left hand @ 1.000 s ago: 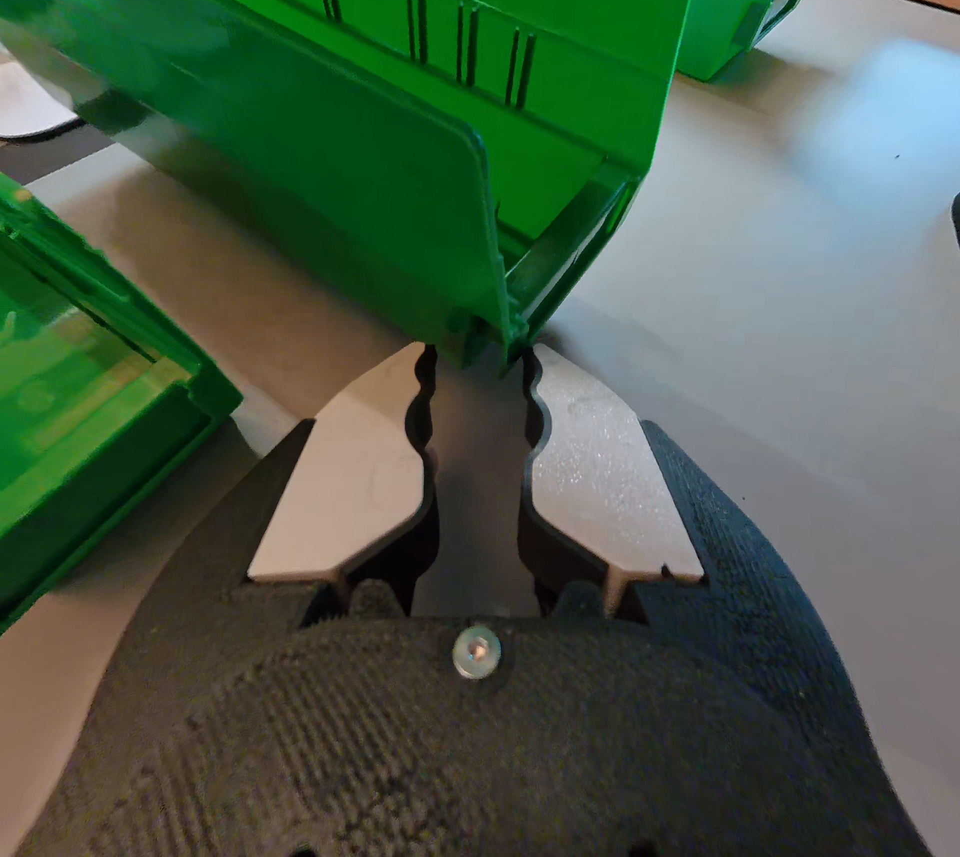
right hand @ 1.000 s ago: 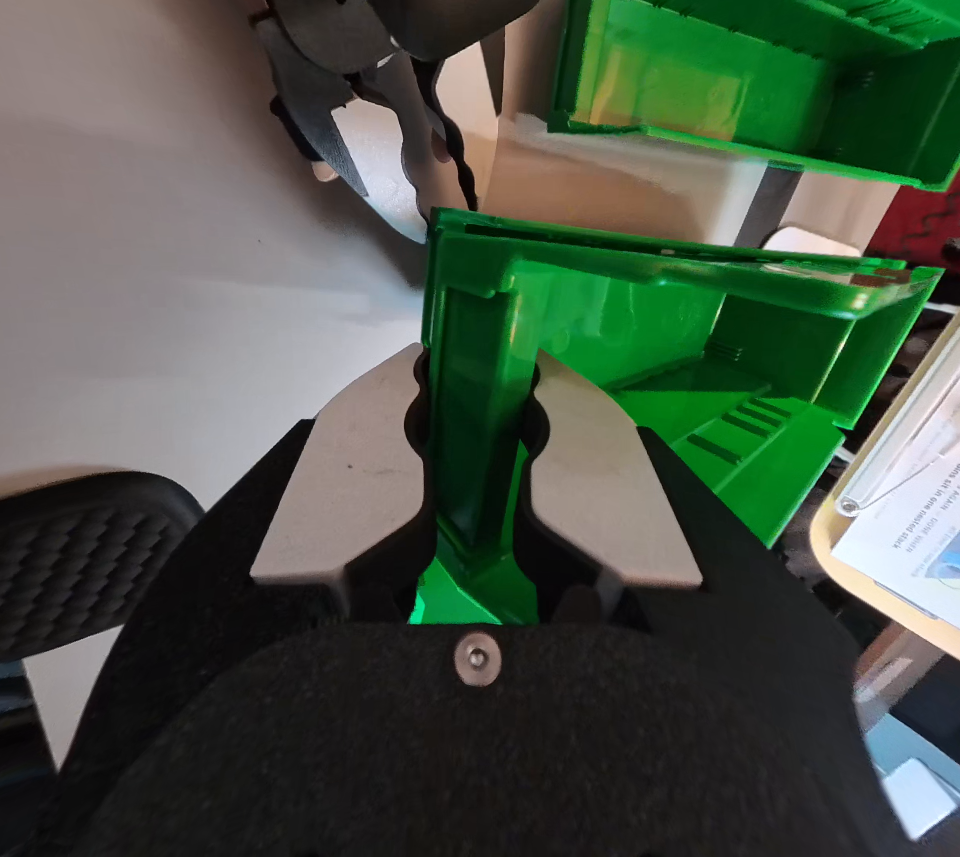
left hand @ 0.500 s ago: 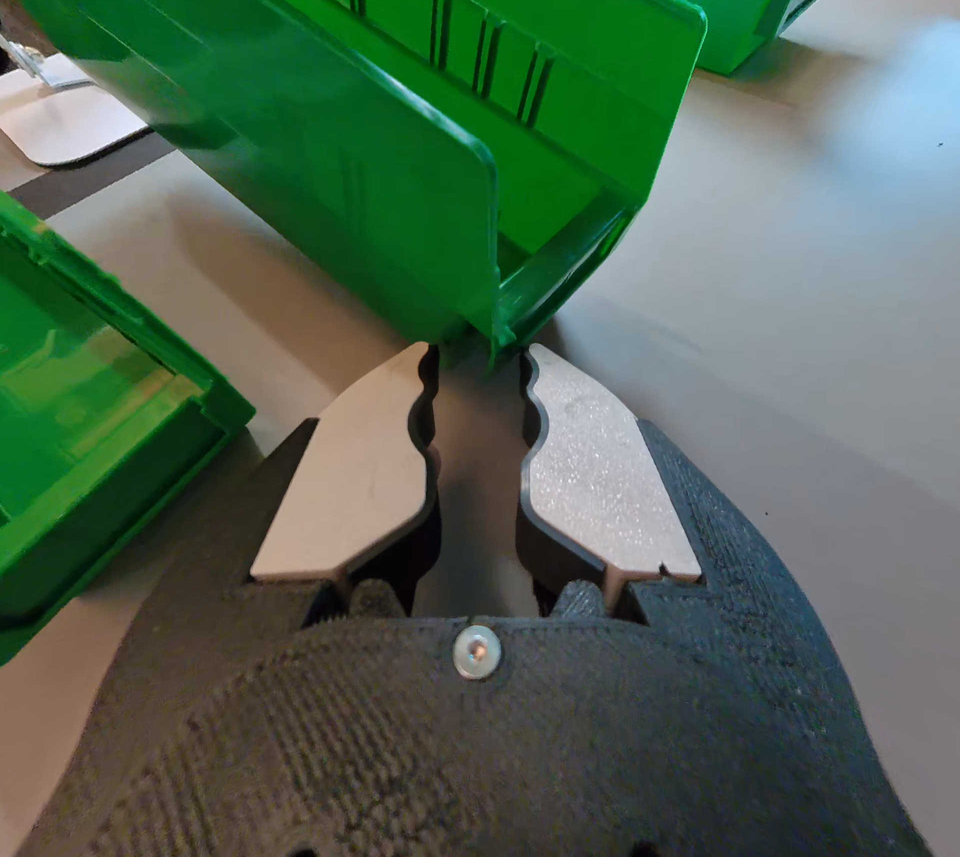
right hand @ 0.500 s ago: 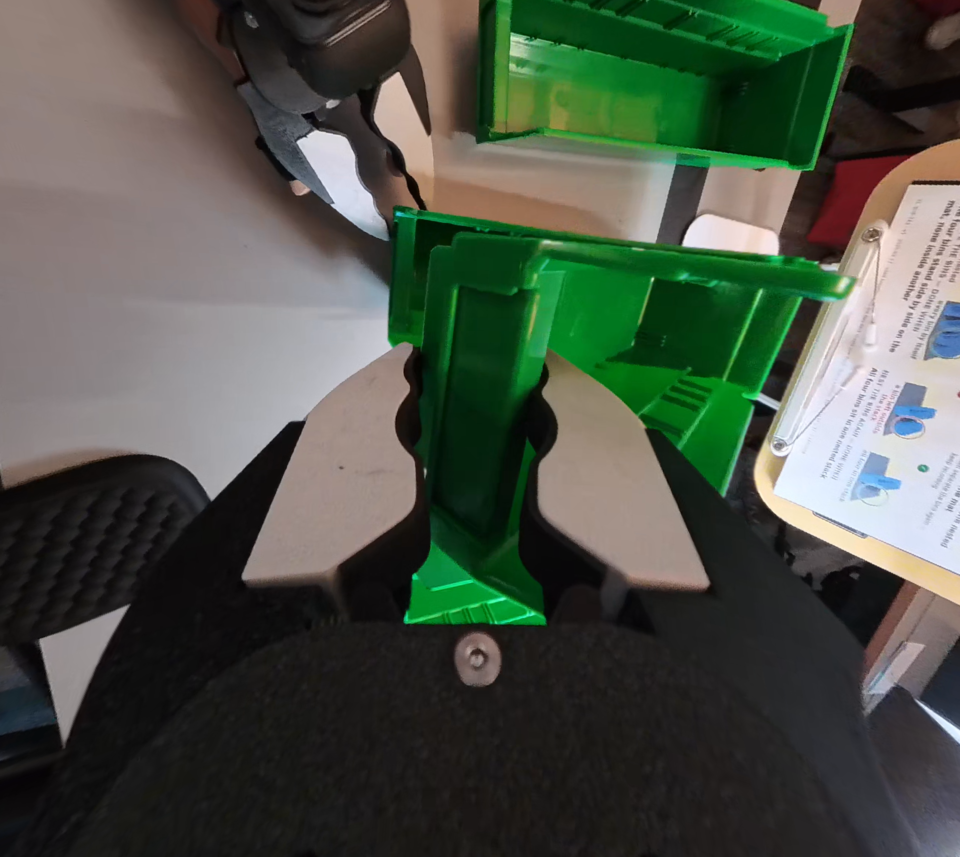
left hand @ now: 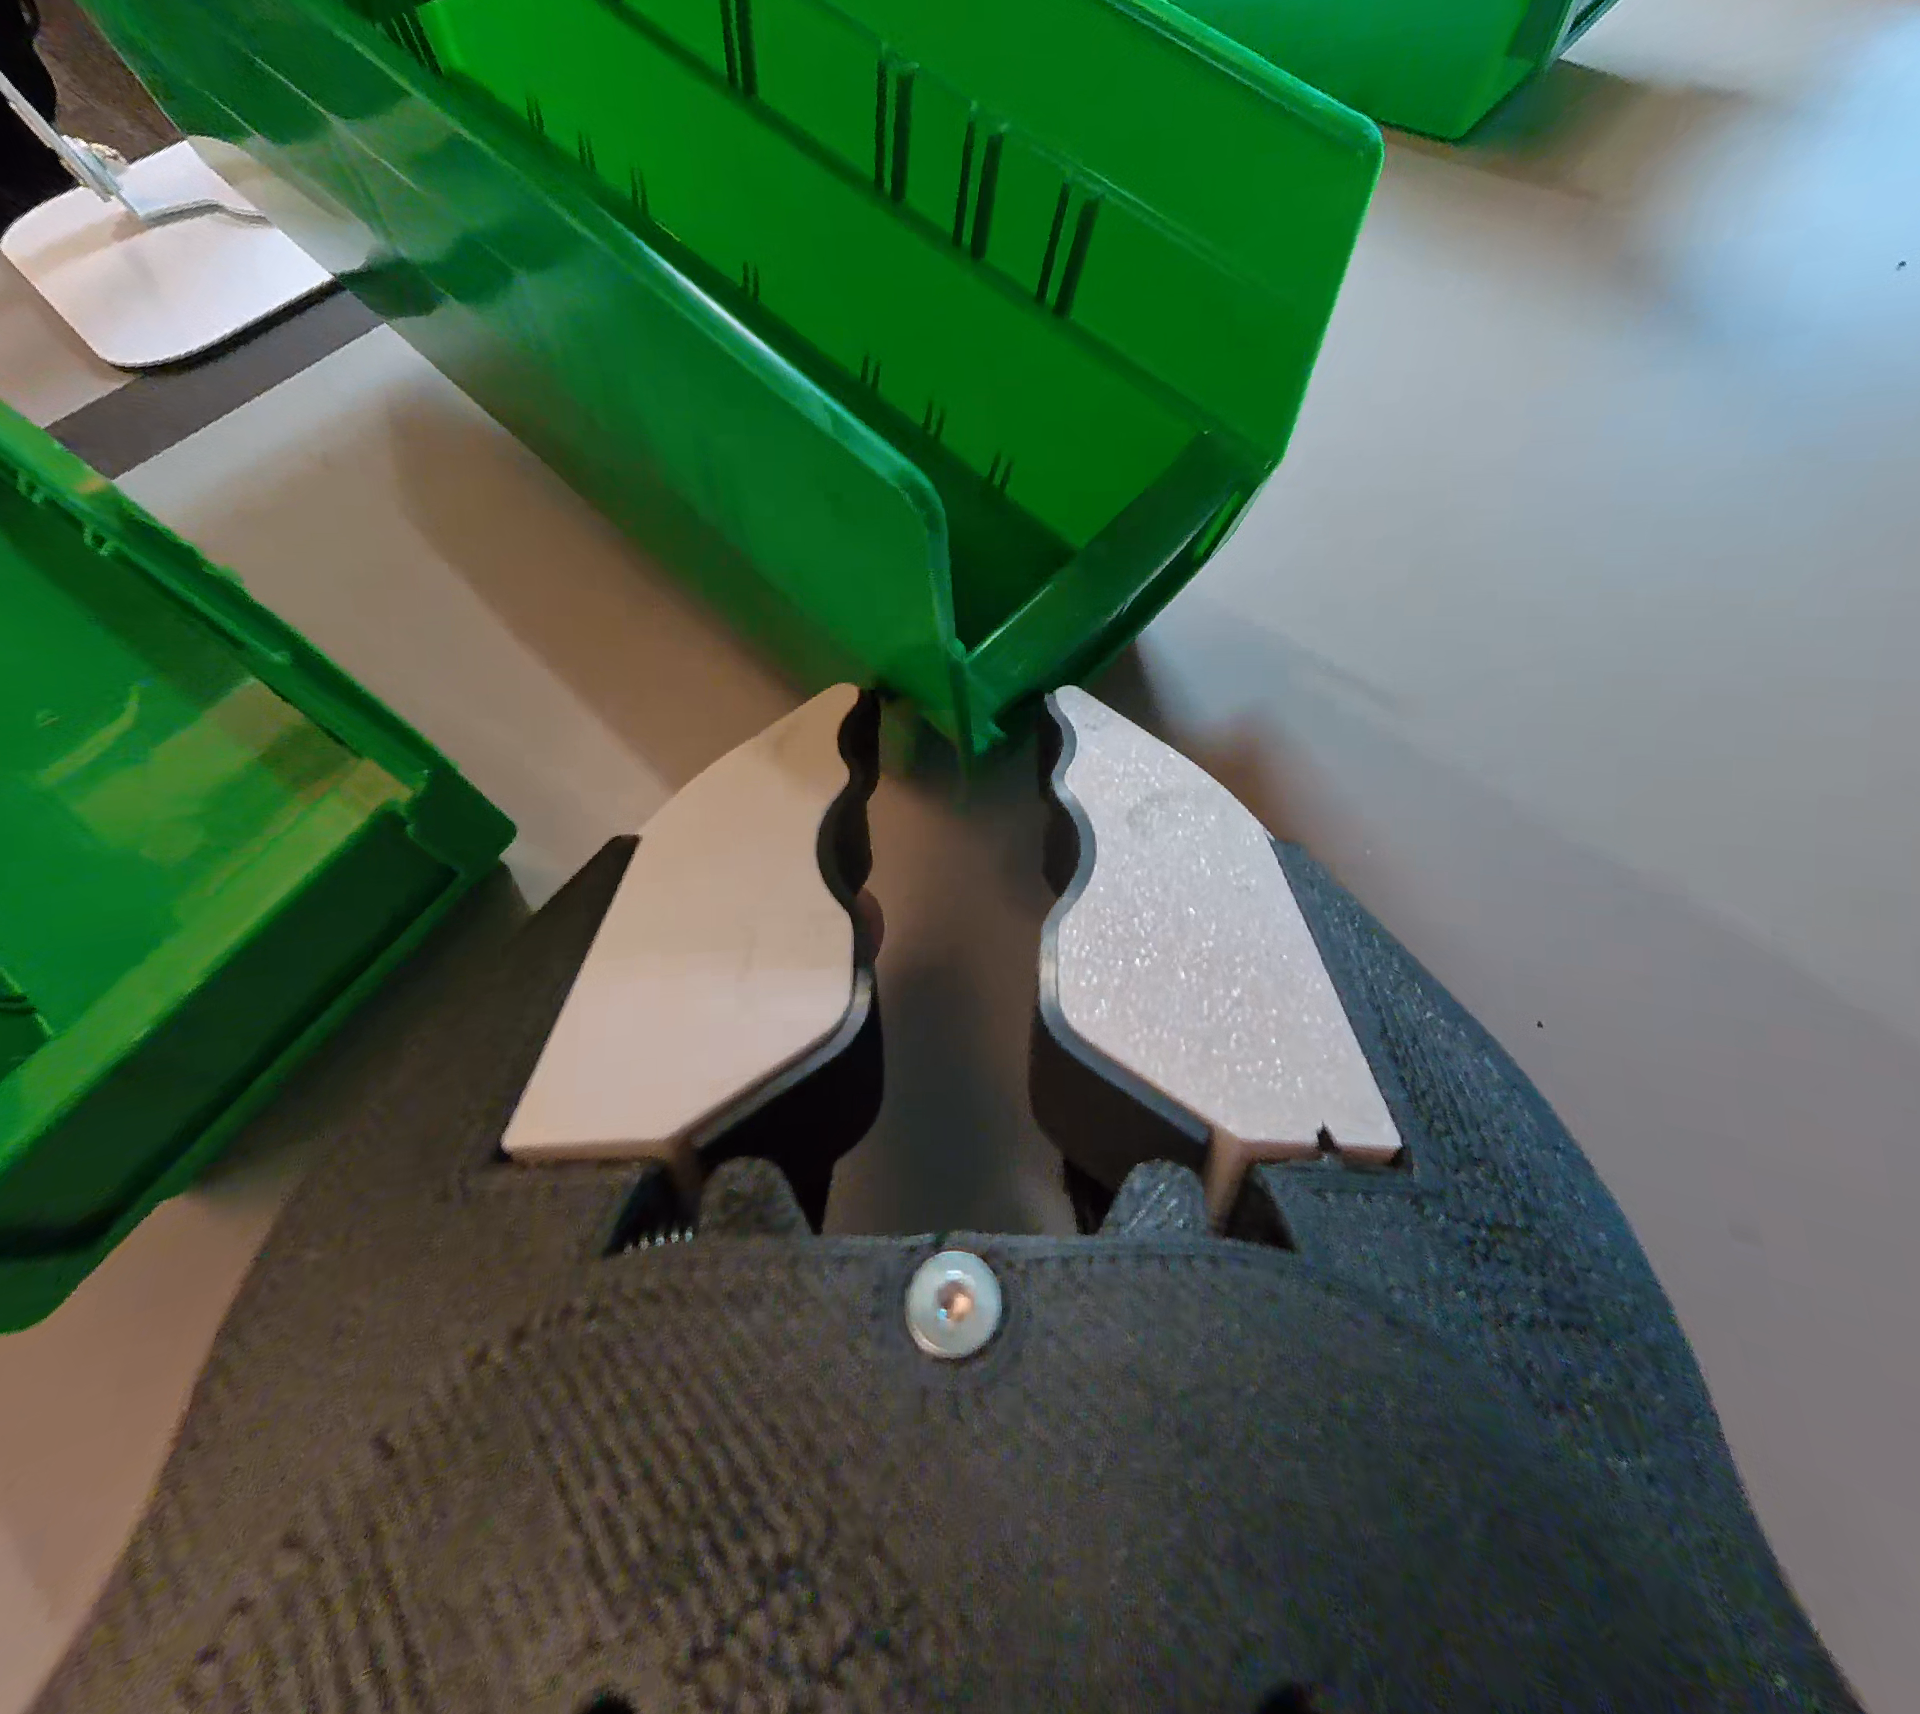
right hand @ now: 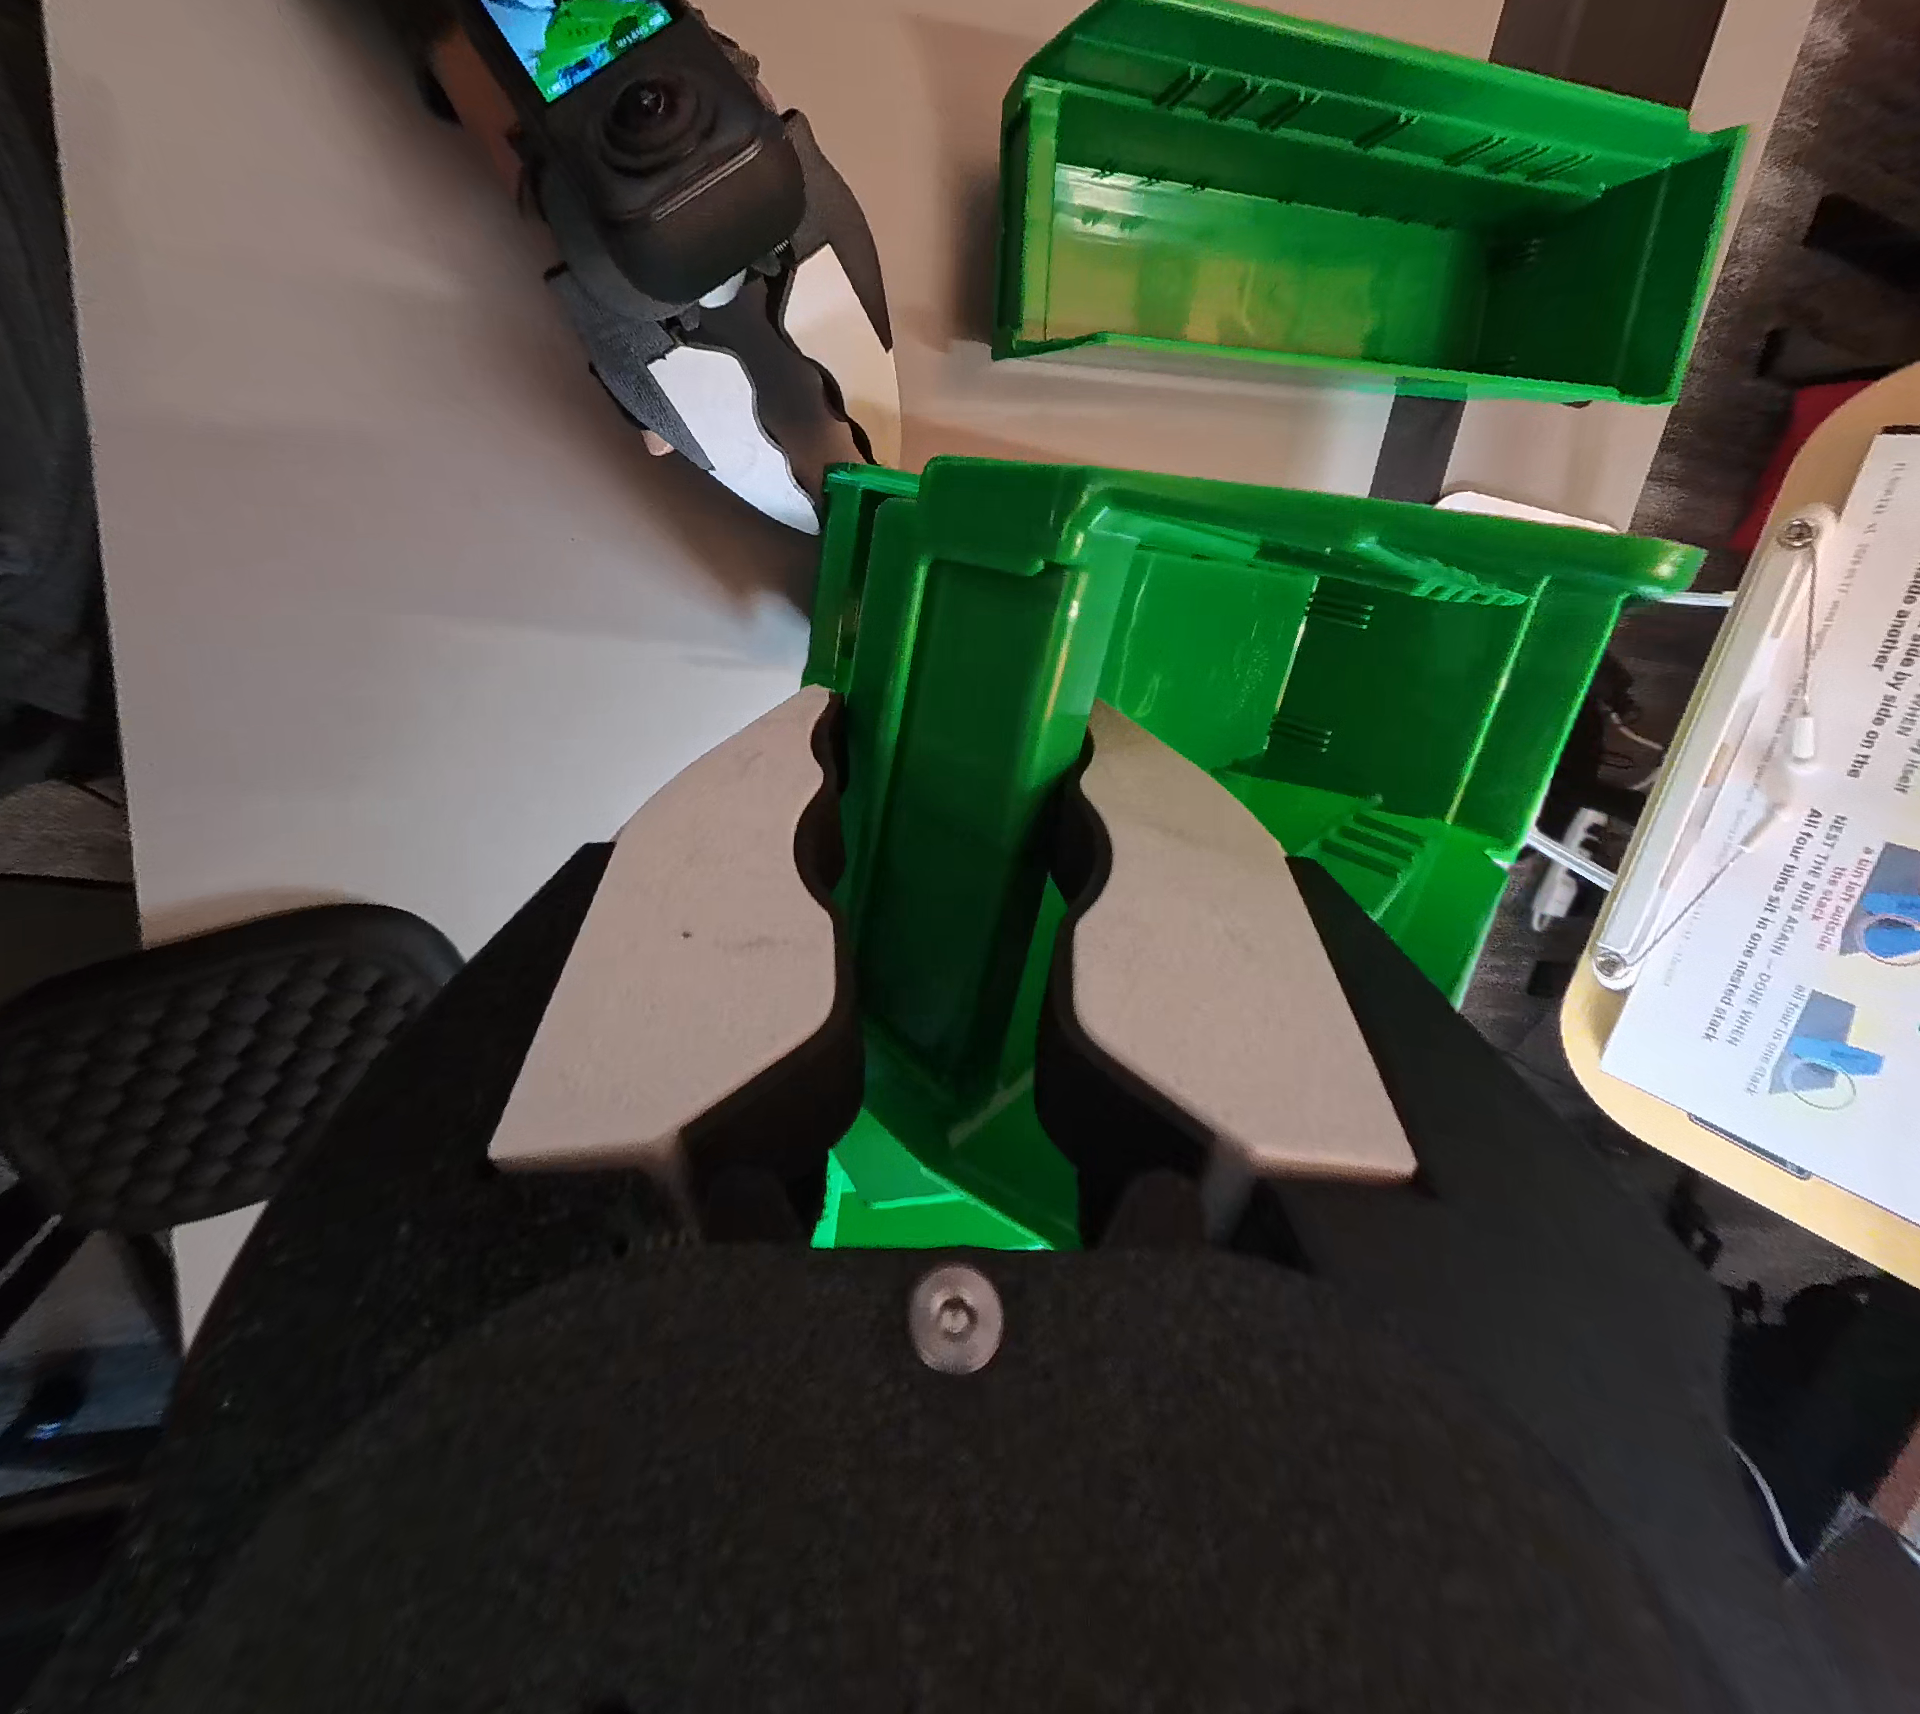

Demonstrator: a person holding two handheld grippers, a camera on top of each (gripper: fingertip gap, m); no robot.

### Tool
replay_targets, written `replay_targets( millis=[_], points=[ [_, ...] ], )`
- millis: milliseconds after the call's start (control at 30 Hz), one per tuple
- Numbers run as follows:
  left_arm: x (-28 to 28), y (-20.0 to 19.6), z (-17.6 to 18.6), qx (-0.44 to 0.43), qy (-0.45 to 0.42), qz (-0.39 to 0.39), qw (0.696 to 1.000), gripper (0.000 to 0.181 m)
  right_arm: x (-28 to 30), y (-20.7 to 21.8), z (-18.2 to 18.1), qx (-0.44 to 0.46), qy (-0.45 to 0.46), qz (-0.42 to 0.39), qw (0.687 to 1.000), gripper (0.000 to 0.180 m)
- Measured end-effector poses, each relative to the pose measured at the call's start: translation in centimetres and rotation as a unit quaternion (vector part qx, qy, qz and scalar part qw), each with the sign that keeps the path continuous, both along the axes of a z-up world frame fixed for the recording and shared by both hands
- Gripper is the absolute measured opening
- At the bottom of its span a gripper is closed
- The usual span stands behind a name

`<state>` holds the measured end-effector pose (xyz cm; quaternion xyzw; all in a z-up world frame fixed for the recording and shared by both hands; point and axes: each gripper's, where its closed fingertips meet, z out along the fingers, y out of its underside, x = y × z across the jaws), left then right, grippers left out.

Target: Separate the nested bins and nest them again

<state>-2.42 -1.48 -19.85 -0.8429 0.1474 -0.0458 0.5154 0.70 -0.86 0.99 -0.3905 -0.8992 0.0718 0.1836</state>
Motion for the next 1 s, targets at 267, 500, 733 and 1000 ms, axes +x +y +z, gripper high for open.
replay_targets(
  millis=[267, 500, 733, 1000],
  points=[
    [-0.1, -0.1, 0.2, 0.008, 0.001, 0.005, 1.000, 0.031, -0.2, 0.3, 3.1, -0.020, -0.007, -0.012, 1.000, 0.038],
    [0.1, -0.5, 0.3, 0.011, 0.004, 0.003, 1.000, 0.025, -0.5, 0.9, 5.0, -0.064, -0.035, -0.030, 0.997, 0.039],
    [0.0, -0.4, 0.5, 0.014, 0.005, -0.004, 1.000, 0.029, -0.7, -0.4, 2.9, -0.040, -0.064, -0.003, 0.997, 0.035],
    [-0.9, -0.1, 0.3, 0.002, -0.020, 0.007, 1.000, 0.029, -0.3, -2.9, 0.0, -0.001, -0.073, 0.046, 0.996, 0.028]
  ],
)
